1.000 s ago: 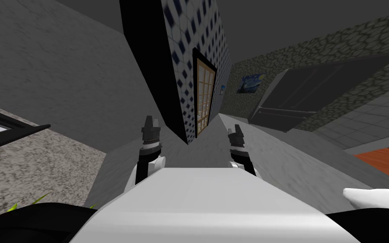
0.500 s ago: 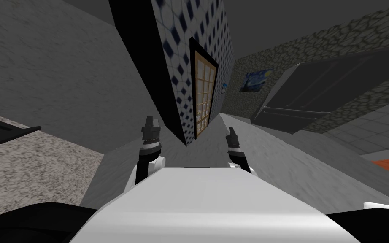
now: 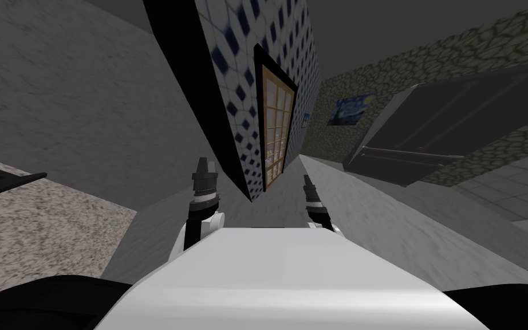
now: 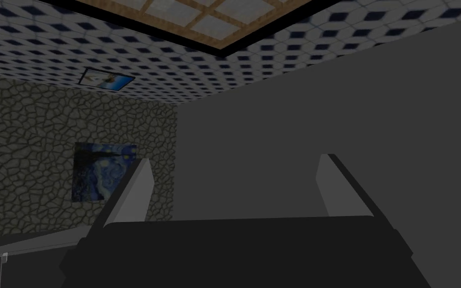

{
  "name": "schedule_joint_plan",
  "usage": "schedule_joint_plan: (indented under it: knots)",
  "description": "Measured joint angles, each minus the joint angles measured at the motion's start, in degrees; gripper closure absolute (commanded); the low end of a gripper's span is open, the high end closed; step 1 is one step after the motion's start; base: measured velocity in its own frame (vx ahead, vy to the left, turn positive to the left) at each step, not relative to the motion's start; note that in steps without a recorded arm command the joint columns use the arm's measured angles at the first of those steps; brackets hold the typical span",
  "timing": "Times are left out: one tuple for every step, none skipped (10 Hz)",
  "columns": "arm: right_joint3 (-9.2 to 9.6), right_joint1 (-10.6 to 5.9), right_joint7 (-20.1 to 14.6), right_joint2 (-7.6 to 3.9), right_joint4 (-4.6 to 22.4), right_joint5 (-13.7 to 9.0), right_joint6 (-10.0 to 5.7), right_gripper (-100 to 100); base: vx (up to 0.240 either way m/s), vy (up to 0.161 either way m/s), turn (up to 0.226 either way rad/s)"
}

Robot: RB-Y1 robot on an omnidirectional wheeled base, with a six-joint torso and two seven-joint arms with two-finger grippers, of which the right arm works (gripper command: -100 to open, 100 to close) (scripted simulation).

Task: Pull the door open

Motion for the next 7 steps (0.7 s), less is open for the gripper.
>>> schedule_joint_plan:
  knots:
    - [0.1,-0.41,1.2,-0.41,1.8,0.6,-0.81,-100,0.141,-0.061,0.034]
    - [0.24,-0.5,2.1,-0.74,2.8,1.2,-1.45,-100,0.126,-0.057,0.026]
    - [0.48,-0.73,3.1,-0.84,3.7,1.8,-1.76,-100,0.137,-0.083,0.043]
    - [0.7,-1.08,4.3,-1.11,4.9,2.5,-2.11,-100,0.126,-0.08,0.041]
    - [0.96,-1.12,5.4,-1.28,5.9,3.2,-2.58,-100,0.091,-0.061,0.03]
    - [1.13,-1.2,6.3,-1.5,6.7,3.7,-2.99,-100,0.136,-0.091,0.04]
    - [1.52,-1.03,7.6,-1.64,7.8,4.5,-3.66,-100,0.141,-0.104,0.041]
